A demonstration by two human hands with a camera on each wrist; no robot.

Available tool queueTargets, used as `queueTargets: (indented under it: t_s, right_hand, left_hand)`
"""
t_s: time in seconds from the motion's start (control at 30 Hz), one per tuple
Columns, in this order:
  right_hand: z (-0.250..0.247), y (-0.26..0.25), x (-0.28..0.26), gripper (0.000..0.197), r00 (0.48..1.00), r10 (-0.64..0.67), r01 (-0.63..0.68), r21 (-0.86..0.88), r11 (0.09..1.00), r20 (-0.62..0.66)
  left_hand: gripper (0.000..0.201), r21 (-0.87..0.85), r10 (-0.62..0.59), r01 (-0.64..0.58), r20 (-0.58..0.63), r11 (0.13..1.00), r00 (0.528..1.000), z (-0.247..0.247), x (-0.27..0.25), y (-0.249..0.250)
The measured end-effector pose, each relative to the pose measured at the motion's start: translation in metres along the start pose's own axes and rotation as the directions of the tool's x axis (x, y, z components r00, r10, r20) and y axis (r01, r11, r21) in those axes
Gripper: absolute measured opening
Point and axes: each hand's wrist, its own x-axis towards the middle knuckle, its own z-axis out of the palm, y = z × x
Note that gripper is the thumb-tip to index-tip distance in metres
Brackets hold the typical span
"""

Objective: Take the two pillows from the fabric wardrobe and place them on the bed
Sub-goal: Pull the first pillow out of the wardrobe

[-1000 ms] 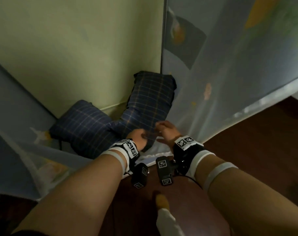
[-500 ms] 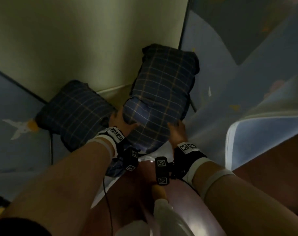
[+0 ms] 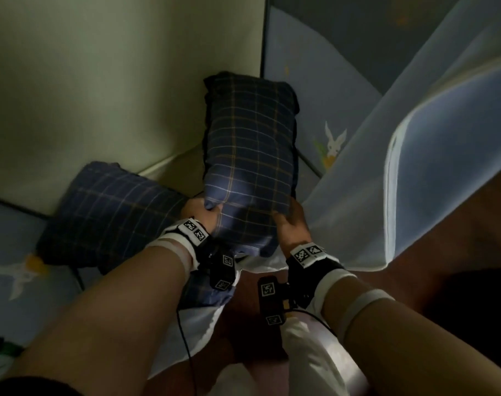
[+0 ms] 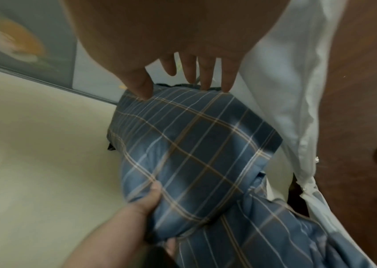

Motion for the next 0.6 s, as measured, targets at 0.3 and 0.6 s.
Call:
queueTargets:
  t_s: [0.3, 0.6]
  right_hand:
    - [0.010, -0.030, -0.062, 0.062, 0.990, 0.065, -0.080, -0.123, 0.989, -0.125]
    - [-0.004, -0.083, -0.103, 0.115, 0.982, 0.179, -0.188, -0.174, 0.967, -0.067]
  left_hand:
    - [0.046, -0.208, 0.171, -0.187, -0.090, 0.960, 0.981, -0.082, -0.053, 0.043]
    - [0.044, -0.402, 0.122, -0.222, -0.260, 0.888, 0.958, -0.135, -0.115, 0.054]
